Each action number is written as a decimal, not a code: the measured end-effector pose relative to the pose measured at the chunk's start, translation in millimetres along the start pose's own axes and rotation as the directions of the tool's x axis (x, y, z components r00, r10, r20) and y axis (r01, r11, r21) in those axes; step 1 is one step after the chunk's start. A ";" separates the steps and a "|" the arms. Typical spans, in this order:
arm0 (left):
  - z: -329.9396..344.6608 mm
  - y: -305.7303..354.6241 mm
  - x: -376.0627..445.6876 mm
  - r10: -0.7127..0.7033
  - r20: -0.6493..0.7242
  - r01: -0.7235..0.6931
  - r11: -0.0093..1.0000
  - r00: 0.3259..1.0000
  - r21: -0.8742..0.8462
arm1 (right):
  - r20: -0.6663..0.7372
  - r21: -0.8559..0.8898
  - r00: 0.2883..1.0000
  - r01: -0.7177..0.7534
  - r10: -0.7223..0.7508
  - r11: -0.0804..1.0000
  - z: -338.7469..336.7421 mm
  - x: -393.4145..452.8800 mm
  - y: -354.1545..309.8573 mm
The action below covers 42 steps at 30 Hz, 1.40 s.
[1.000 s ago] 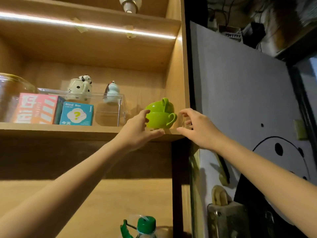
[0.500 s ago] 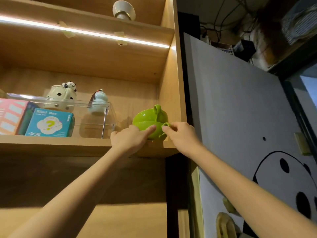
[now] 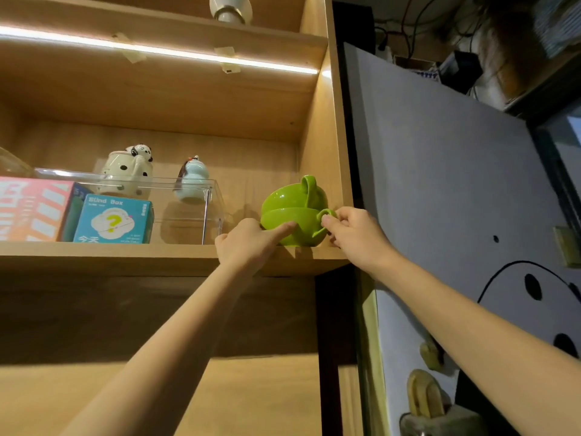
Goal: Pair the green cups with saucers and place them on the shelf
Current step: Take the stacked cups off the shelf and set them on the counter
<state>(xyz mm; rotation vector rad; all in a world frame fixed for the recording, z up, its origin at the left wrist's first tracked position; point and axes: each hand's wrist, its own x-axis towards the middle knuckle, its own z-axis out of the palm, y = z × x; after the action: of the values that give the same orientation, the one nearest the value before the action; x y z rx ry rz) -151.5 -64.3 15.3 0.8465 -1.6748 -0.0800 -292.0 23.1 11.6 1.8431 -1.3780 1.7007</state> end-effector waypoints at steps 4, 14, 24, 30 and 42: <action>-4.2 2.8 -3.7 -0.018 0.085 0.035 0.977 0.996 -0.209 | 0.000 0.044 1.000 -0.010 0.010 0.999 -4.9 -6.4 -11.9; -34.8 14.5 -37.6 0.158 0.153 -0.057 0.853 0.975 -0.519 | -0.040 0.104 0.997 0.073 -0.069 0.992 -17.1 -29.1 -41.5; -45.6 3.5 -91.9 0.029 0.175 0.062 0.869 0.984 -0.491 | 0.081 0.216 0.996 -0.049 0.032 0.975 -31.4 -94.9 -46.1; -38.1 -14.7 -156.7 -0.046 0.331 0.249 0.760 0.942 -0.601 | 0.178 0.267 0.980 -0.132 0.086 0.955 -31.3 -155.5 -34.8; -15.3 -63.0 -287.0 -0.129 0.427 0.375 0.735 0.895 -0.565 | 0.327 0.294 0.895 -0.402 0.304 0.867 -15.8 -286.6 6.9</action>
<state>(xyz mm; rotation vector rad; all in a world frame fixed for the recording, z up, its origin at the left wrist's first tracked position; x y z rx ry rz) -96.8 57.3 -247.1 0.5417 -1.6825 -1.0087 -264.8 158.5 -240.1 2.1927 -1.7015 2.0542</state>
